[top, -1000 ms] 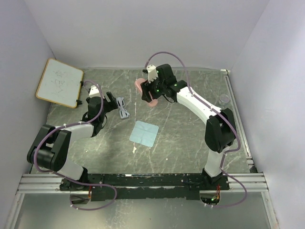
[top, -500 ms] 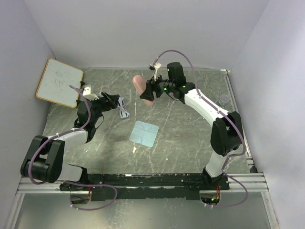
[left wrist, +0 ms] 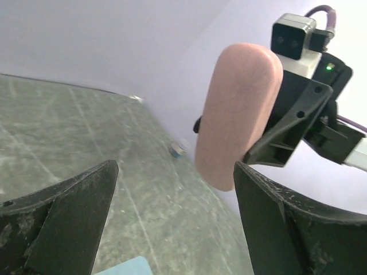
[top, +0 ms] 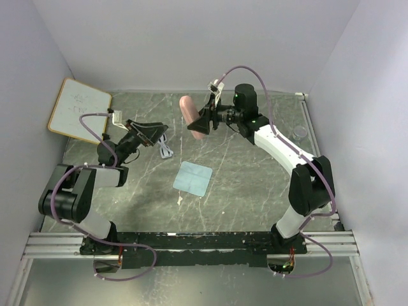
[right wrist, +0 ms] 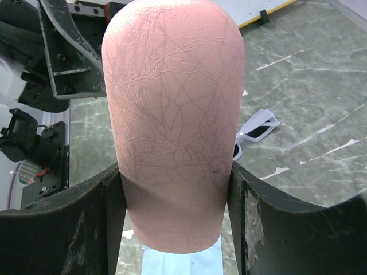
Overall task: Organize the sunglasses
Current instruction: Open the sunglasses case.
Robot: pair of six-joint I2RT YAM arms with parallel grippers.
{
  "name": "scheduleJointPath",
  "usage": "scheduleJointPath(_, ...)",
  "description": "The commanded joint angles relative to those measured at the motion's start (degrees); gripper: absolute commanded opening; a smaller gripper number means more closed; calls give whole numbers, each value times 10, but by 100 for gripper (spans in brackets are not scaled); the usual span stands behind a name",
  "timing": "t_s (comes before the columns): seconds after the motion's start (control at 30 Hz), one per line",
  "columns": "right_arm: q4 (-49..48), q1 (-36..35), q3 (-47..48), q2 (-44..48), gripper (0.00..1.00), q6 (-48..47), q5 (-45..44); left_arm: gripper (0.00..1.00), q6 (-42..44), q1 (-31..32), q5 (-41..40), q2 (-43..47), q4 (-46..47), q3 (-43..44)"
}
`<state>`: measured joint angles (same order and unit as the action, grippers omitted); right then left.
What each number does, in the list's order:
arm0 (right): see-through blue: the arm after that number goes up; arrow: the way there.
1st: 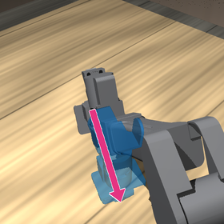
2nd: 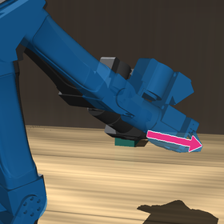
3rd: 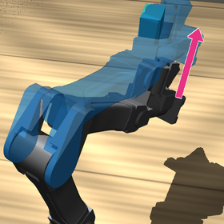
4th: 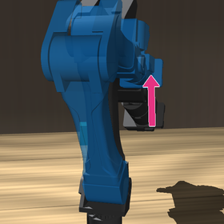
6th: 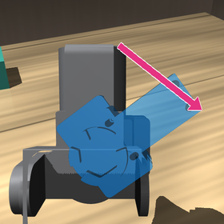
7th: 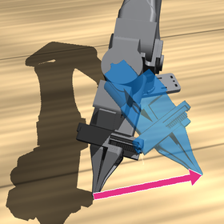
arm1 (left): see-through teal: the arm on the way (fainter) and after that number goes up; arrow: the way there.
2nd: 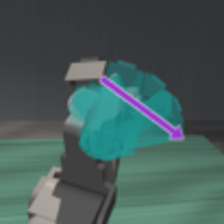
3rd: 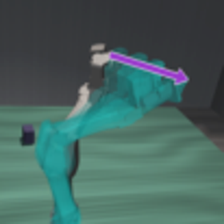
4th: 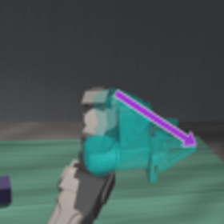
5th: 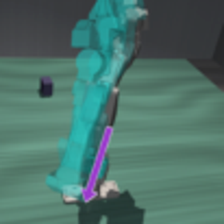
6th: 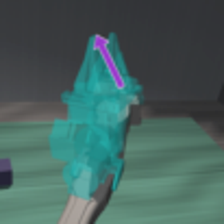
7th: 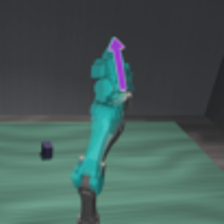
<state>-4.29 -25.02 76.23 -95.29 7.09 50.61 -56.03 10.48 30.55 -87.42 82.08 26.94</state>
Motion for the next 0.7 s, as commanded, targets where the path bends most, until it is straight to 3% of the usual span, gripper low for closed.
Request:
scheduleJointPath(0.0,-54,1,-8,17,0,30,20,93,-101,-6,82,-46,193,25)
scheduleJointPath(0.13,-58,-2,-9,14,0,34,10,94,-119,-6,94,-60,213,33)
scheduleJointPath(0.67,-21,-47,17,-16,0,23,-2,94,-29,31,116,-15,94,90)
